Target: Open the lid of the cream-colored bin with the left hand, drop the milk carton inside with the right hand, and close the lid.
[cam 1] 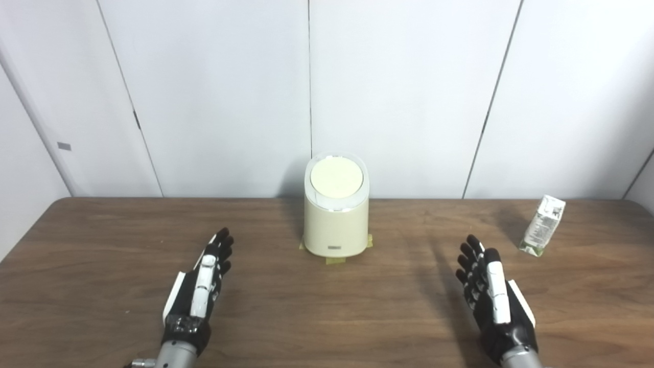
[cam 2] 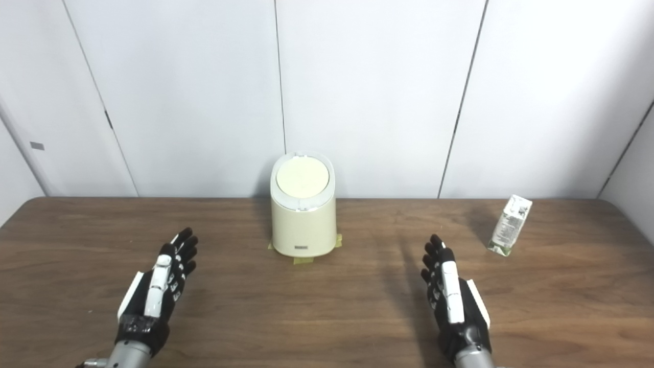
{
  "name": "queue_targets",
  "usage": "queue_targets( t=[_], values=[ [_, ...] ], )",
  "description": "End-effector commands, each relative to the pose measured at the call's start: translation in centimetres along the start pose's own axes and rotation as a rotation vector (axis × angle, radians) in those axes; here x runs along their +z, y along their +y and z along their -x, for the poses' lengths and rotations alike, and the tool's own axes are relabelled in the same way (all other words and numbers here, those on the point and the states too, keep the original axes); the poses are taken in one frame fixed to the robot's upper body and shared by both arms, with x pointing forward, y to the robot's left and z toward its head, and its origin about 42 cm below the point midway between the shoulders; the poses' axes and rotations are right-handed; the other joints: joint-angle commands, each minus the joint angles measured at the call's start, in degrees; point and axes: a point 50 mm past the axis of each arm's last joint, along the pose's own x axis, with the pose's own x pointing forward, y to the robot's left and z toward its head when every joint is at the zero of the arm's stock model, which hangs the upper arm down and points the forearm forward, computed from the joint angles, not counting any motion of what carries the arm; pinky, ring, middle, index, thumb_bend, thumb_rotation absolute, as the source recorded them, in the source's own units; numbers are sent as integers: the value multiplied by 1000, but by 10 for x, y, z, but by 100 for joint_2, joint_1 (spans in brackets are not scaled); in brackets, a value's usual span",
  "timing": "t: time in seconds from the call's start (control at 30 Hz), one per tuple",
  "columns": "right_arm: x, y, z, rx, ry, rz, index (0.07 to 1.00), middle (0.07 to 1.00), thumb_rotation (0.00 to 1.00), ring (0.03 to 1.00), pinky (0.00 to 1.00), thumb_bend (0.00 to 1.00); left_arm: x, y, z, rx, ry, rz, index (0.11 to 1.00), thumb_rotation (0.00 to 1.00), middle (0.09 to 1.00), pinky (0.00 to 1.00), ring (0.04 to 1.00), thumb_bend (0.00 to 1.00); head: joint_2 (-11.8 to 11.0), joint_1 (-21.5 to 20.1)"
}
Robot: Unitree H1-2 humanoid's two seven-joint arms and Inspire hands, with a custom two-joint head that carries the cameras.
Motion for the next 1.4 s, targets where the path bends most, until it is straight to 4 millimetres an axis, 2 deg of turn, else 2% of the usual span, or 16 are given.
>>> queue_targets(
  t=[0.0,0.7,0.87,0.97,1.0,1.1,1.27,1.37],
  values=[
    [17,3,-5,23,-93,-2,1000,993,1000,1000,1000,562,14,-1,-7,-9,-72,-17,972,1000,970,998,990,468,21,2],
    [17,4,-7,28,-85,-1,1000,992,1000,1000,1000,561,14,-3,-9,-26,-68,-42,985,994,979,988,991,443,37,-51],
    [14,3,-9,30,-80,-17,1000,997,1000,1000,1000,561,16,-2,-11,-17,-57,-88,991,757,974,974,983,579,60,-60],
    [13,4,-11,30,-80,-23,1000,996,1000,1000,1000,563,21,-2,-14,-8,-68,-107,999,669,967,972,969,593,64,-65],
    [13,4,-12,30,-81,-24,1000,996,1000,1000,1000,562,26,-2,-18,0,-72,-113,1000,661,965,971,967,594,59,-68],
    [12,6,-14,30,-83,-27,1000,992,1000,1000,1000,553,44,-3,-33,26,-87,-134,983,544,951,997,961,632,61,-66],
    [12,10,-16,29,-83,-27,1000,990,1000,1000,1000,562,76,-5,-60,35,-122,-139,968,370,928,874,920,711,80,-112],
    [13,11,-17,29,-84,-27,1000,988,1000,1000,1000,564,98,-8,-78,19,-136,-185,965,321,919,844,905,715,95,-89]
  ],
)
